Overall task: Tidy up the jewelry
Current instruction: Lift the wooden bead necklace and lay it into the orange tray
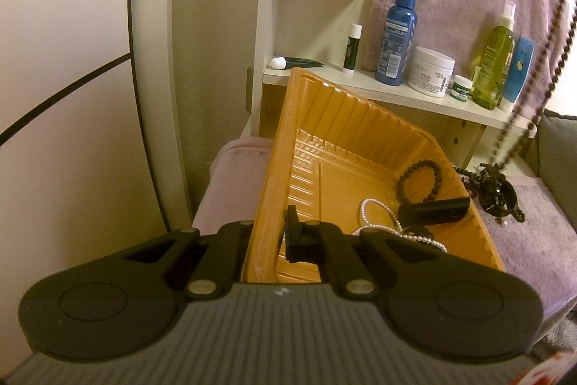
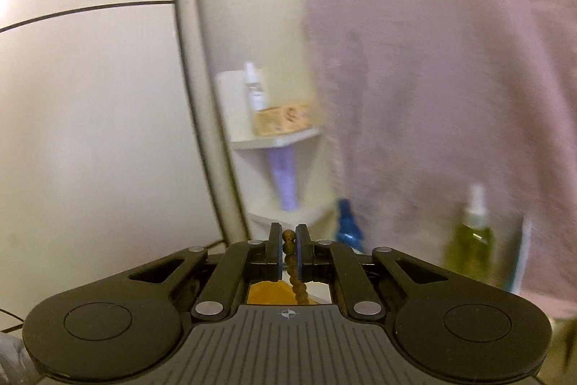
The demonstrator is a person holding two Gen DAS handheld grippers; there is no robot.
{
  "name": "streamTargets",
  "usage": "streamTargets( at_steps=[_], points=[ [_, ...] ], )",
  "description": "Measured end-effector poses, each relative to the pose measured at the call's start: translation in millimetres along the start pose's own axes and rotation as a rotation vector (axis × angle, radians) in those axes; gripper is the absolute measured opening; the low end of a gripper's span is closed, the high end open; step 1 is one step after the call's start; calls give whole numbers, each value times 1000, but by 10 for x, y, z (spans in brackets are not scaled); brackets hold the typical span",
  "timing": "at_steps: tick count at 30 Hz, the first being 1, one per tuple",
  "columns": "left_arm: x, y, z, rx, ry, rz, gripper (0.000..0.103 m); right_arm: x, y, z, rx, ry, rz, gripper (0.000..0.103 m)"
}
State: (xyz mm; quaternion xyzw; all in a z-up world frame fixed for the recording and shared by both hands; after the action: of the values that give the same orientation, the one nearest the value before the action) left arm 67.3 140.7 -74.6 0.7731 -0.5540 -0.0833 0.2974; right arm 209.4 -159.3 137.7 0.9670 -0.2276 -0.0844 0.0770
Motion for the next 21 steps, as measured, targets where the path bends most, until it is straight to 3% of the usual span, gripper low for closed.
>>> streamTargets(
  at_steps=[8,21],
  points=[
    [-7,-5,3,0,5,2,4,-192,-597,65,-59,-8,-115,7],
    [-16,-7,6,-1,10,4,4,-331,-1269,886,-322,-53,-151,7]
  ],
)
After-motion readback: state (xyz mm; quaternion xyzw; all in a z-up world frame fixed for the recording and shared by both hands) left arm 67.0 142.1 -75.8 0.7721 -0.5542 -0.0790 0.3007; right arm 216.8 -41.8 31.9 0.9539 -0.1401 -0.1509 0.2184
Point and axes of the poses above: each gripper's, at about its wrist camera, not at the fingertips, and y roughly against the way its jaws point, x to its right, z to its underside, the point moved 2 cm from there along -y, roughly the way its jaws point, and after that the axes turned 8 degrees about y, right-handed, at the moved point
